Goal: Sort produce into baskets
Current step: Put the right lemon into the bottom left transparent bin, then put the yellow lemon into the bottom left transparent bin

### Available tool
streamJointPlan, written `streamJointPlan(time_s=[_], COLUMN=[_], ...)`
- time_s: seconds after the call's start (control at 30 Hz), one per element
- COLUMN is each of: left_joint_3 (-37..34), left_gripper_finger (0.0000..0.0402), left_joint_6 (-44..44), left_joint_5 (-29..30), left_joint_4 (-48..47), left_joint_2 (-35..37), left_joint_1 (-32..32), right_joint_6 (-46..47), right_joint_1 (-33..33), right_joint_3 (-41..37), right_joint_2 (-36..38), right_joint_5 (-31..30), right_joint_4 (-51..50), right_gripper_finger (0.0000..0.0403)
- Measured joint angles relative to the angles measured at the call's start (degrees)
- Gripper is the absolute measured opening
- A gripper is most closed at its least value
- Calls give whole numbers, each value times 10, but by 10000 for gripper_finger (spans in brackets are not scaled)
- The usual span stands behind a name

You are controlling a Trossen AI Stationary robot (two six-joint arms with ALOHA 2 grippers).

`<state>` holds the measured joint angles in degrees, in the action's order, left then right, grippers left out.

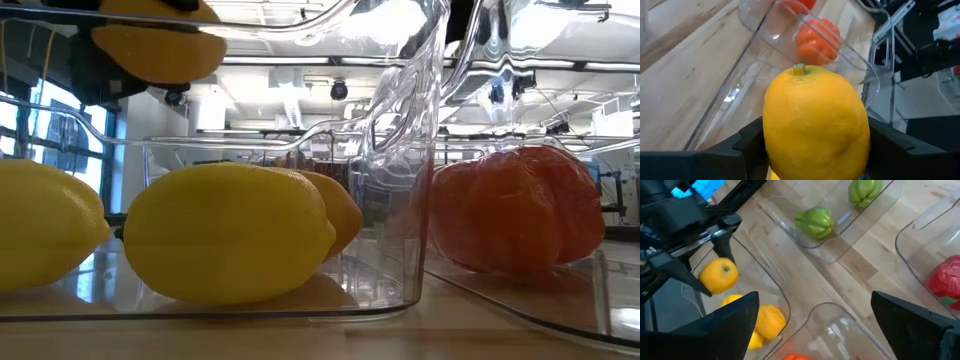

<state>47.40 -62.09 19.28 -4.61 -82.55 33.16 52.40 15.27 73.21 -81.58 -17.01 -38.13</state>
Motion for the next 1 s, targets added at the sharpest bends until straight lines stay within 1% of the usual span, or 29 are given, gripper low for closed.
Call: streamJointPlan(time_s=[0.13,0.23,0.33,0.53,0.6,0.67,0.73,0.87,0.93,1.0], left_joint_3=[0,0,0,0,0,0,0,0,1,1], left_gripper_finger=[239,249,276,340,352,356,357,356,356,356], left_joint_6=[7,16,18,10,0,-14,-13,57,69,73], left_joint_5=[-4,-24,-50,-79,-95,-113,-119,-122,-122,-121], left_joint_4=[15,32,41,50,49,49,45,38,14,-34], left_joint_2=[0,0,0,0,2,11,29,96,141,188], left_joint_1=[-17,-31,-41,-39,-42,-52,-65,-100,-130,-172], right_joint_6=[3,2,3,1,0,-3,-3,1,1,1], right_joint_1=[19,27,29,23,23,24,23,12,5,-7], right_joint_3=[0,0,0,0,0,0,0,0,0,0], right_joint_2=[0,0,0,0,0,0,0,0,0,0], right_joint_5=[-5,-6,-8,-9,-9,-9,-9,-9,-9,-24], right_joint_4=[0,0,0,1,1,1,2,8,23,48], right_gripper_finger=[376,376,376,376,376,376,376,376,376,376])
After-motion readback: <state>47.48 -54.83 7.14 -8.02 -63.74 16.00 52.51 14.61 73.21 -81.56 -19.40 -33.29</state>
